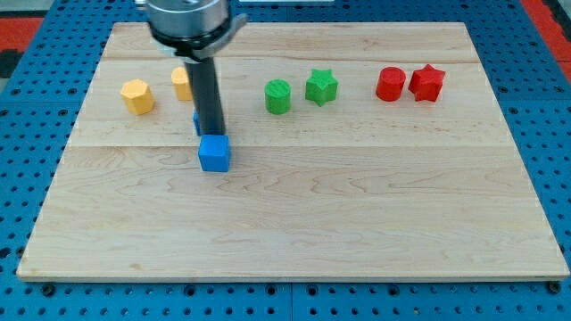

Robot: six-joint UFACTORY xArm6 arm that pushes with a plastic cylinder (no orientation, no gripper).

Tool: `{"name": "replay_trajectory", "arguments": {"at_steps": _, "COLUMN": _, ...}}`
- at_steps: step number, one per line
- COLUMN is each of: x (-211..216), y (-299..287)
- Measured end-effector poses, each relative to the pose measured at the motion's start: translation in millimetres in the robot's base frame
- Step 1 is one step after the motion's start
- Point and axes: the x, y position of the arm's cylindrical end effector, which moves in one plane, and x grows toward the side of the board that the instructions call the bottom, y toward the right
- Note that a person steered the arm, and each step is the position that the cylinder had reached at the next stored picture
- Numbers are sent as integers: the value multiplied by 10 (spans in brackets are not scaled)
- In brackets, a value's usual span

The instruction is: Push the hexagon to the top right of the heart

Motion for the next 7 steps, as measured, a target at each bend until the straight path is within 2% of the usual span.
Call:
{"name": "replay_trajectory", "arguments": {"at_steps": 1, "x": 183, "y": 372}}
{"name": "replay_trajectory", "arguments": {"at_steps": 2, "x": -74, "y": -340}}
{"name": "replay_trajectory", "arguments": {"at_steps": 4, "x": 825, "y": -829}}
{"name": "replay_trajectory", "arguments": {"at_steps": 5, "x": 787, "y": -1361}}
{"name": "replay_trajectory", "arguments": {"at_steps": 6, "x": 460, "y": -1102}}
{"name": "replay_trajectory", "arguments": {"at_steps": 7, "x": -135, "y": -1102}}
